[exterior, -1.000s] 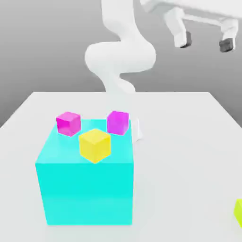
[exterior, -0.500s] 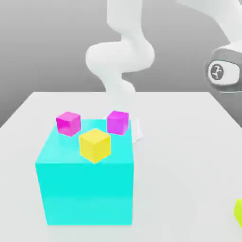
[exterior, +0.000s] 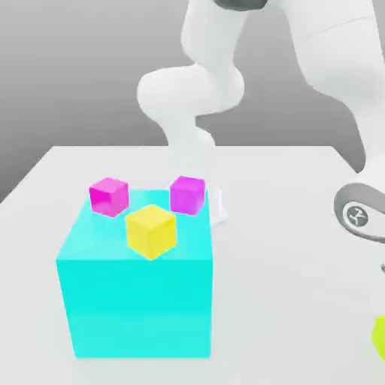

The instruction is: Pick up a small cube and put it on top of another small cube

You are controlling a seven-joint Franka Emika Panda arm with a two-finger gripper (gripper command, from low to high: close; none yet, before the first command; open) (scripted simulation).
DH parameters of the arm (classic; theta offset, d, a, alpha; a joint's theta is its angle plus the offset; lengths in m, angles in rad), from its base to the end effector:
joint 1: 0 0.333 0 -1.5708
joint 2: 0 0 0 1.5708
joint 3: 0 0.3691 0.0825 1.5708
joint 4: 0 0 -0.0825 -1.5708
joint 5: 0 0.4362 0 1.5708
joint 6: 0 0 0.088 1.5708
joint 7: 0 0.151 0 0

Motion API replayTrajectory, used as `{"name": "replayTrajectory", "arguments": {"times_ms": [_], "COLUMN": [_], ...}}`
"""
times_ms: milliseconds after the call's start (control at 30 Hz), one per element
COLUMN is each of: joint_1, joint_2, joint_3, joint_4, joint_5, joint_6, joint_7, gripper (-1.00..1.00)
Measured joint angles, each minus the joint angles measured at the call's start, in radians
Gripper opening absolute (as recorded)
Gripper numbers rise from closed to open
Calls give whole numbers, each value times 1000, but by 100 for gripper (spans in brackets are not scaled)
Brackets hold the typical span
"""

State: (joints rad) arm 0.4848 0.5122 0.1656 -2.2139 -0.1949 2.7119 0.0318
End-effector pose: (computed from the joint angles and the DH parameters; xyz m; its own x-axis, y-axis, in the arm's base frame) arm 0.4649 0.3660 0.1006 0.7142 0.6999 -0.0011 0.6999 -0.7142 -0.0003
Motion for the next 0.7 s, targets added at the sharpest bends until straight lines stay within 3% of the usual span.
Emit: {"name": "replayTrajectory", "arguments": {"times_ms": [133,367,700], "joint_1": [-30,-104,-245], "joint_2": [-133,-392,-757], "joint_3": [28,-30,-96], "joint_4": [-34,-137,-286], "joint_5": [51,147,196], "joint_6": [-98,-244,-457], "joint_7": [-22,86,315], "gripper": [-100,-100,-100]}}
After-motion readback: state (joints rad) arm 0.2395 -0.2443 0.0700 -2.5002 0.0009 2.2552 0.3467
